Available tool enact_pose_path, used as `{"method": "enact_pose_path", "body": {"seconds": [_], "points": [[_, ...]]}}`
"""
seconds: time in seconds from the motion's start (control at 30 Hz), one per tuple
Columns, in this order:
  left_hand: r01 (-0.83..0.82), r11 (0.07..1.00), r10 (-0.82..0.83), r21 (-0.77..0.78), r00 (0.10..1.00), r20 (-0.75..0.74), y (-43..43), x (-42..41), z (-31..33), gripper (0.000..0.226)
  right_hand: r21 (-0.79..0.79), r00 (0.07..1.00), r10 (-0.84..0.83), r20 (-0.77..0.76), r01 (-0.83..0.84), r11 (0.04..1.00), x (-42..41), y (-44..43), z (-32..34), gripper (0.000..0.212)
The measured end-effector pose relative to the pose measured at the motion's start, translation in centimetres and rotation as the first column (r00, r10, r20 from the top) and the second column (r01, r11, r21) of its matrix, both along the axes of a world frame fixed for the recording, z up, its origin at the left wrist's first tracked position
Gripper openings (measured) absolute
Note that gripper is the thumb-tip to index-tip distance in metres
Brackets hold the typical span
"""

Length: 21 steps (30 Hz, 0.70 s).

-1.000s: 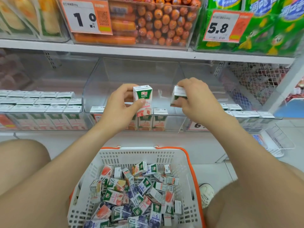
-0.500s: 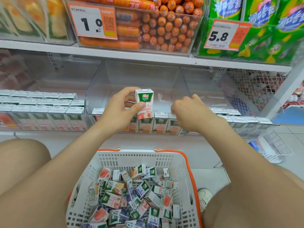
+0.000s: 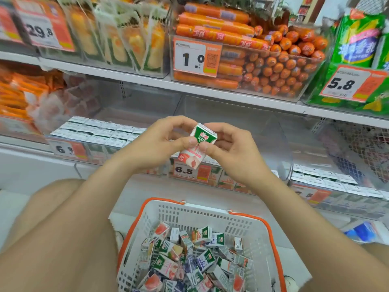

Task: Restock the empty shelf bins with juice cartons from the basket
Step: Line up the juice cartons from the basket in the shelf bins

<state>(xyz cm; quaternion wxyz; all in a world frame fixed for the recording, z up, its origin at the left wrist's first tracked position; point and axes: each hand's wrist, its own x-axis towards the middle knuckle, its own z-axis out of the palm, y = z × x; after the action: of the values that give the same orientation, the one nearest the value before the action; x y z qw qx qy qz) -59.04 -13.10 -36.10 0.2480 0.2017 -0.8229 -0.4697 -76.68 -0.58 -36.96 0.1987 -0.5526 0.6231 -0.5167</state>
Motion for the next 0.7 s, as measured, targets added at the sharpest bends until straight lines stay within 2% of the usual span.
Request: {"method": "enact_pose_path", "body": {"seconds": [0.13, 0.23, 0.3, 0.37, 0.43, 0.5, 0.57, 0.63, 0.7], "points": [[-0.062, 0.995, 0.064, -0.075, 0.998, 0.016, -2.9, 3.1, 0.3, 0.027, 0.017, 0.978, -0.039, -0.205, 0.044, 0.999, 2.9, -4.1, 0.9, 0.029], [-0.131, 0.983, 0.132, -0.131, 0.991, 0.003, -5.1, 4.8, 0.5, 0.029, 0.033, 0.889, -0.033, -0.456, 0.054, 0.998, 4.8, -7.7, 1.9, 0.048], [-0.223, 0.958, 0.226, -0.182, 0.974, -0.001, -6.8, 5.5, 0.2, 0.029, 0.012, 0.829, -0.022, -0.559, 0.034, 0.999, 6.0, -10.3, 2.3, 0.049], [-0.345, 0.897, 0.376, -0.276, 0.925, 0.064, -8.3, 6.2, -0.5, 0.031, -0.001, 0.775, -0.041, -0.63, 0.052, 0.999, 6.8, -12.8, 2.2, 0.047], [-0.383, 0.837, 0.477, -0.391, 0.861, 0.176, -9.4, 6.7, -1.3, 0.039, 0.04, 0.721, -0.046, -0.691, 0.102, 0.994, 7.0, -15.1, 1.6, 0.043], [-0.301, 0.837, 0.466, -0.457, 0.829, 0.309, -9.7, 6.9, -2.1, 0.043, 0.115, 0.62, -0.008, -0.785, 0.158, 0.981, 7.0, -16.9, 0.8, 0.038], [-0.177, 0.875, 0.402, -0.45, 0.784, 0.474, -9.5, 6.8, -3.2, 0.05, 0.156, 0.482, 0.028, -0.876, 0.227, 0.961, 7.1, -18.1, 0.5, 0.035], [-0.065, 0.898, 0.351, -0.435, 0.703, 0.619, -9.2, 6.6, -4.1, 0.056, 0.159, 0.401, 0.032, -0.915, 0.288, 0.944, 7.2, -19.0, 0.8, 0.035], [-0.006, 0.892, 0.347, -0.451, 0.648, 0.678, -9.0, 6.5, -4.8, 0.054, 0.167, 0.345, 0.045, -0.937, 0.332, 0.928, 7.4, -19.5, 1.7, 0.029]]}}
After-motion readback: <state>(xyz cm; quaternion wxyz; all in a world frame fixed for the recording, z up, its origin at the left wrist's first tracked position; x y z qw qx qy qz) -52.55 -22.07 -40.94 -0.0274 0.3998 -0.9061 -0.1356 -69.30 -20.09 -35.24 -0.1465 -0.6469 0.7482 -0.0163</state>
